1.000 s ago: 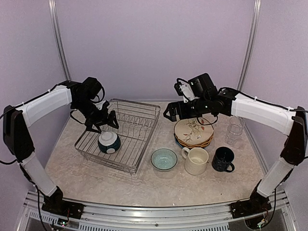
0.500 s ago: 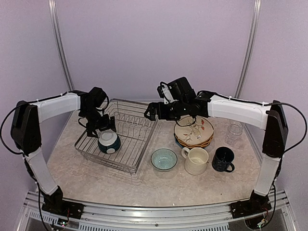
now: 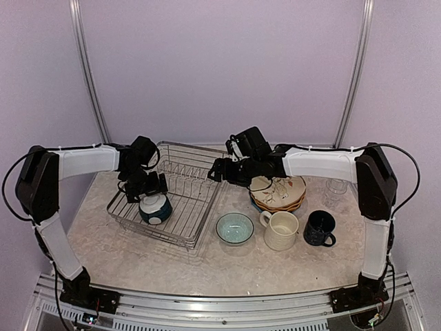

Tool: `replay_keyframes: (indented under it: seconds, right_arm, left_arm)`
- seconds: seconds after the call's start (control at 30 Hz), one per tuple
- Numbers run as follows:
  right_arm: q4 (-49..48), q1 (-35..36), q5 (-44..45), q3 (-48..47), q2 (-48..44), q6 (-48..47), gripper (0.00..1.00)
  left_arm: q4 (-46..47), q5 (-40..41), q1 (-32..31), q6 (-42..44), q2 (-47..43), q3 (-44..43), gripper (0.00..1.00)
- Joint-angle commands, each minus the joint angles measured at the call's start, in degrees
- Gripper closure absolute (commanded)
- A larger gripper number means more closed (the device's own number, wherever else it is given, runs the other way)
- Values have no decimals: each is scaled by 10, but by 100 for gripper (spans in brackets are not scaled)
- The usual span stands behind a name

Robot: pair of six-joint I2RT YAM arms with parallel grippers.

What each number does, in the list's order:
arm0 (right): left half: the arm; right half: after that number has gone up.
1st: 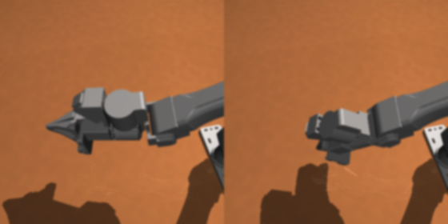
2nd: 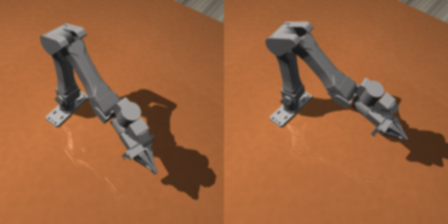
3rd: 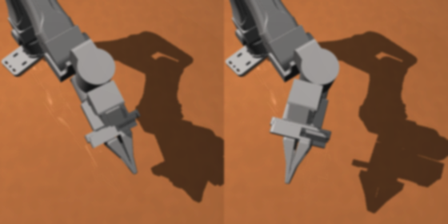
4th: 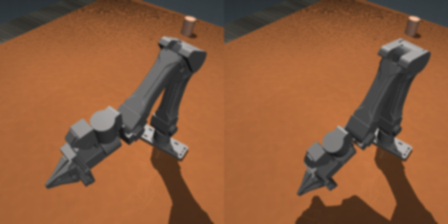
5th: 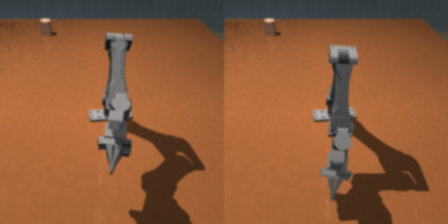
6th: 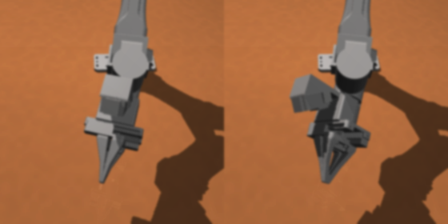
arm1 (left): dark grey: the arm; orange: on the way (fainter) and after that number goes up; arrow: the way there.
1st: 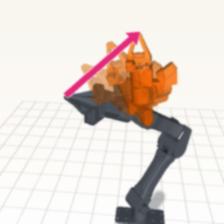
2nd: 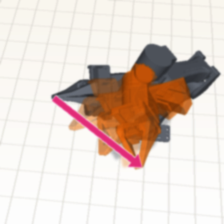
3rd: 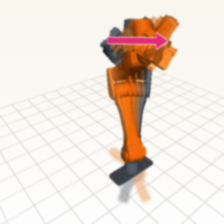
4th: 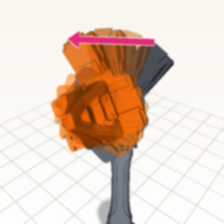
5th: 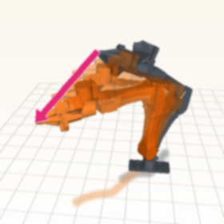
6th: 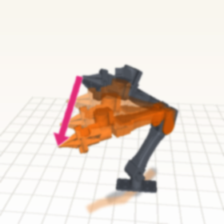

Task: Unload the mixed dishes from the dish rack
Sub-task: Move the bowl to the dish rack.

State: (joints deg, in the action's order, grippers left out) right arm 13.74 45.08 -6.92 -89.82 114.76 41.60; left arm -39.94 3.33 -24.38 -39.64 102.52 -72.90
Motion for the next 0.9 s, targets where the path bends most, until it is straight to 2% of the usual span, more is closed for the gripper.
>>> replay_keyframes:
  seconds: [0.0,0.17,0.27,0.4,0.53,0.63,0.73,0.87]
  right_arm:
    - [-38,-5,-34,-6,21,16,22]
    - [-58,-3,-86,-9,40,30,37]
    - [-70,-2,-88,2,31,36,39]
    - [-71,-2,-87,2,18,26,38]
    - [-41,-4,-51,1,-4,-16,28]
    - [-38,-7,-77,-7,0,-26,26]
    - [-40,-6,-88,-9,9,-24,26]
    - [-40,-6,-80,-11,14,-25,26]
  left_arm:
    - [51,-61,2,-18,-26,43,1]
    - [77,-156,3,-28,-15,45,1]
    - [108,-238,2,-31,-21,50,1]
    - [127,-310,-2,-40,-21,49,1]
    - [140,-381,-4,-31,-26,60,2]
    - [138,-453,-3,-20,-24,61,6]
    - [93,-412,-7,6,-38,57,5]
    - [8,-244,-28,61,-70,39,1]
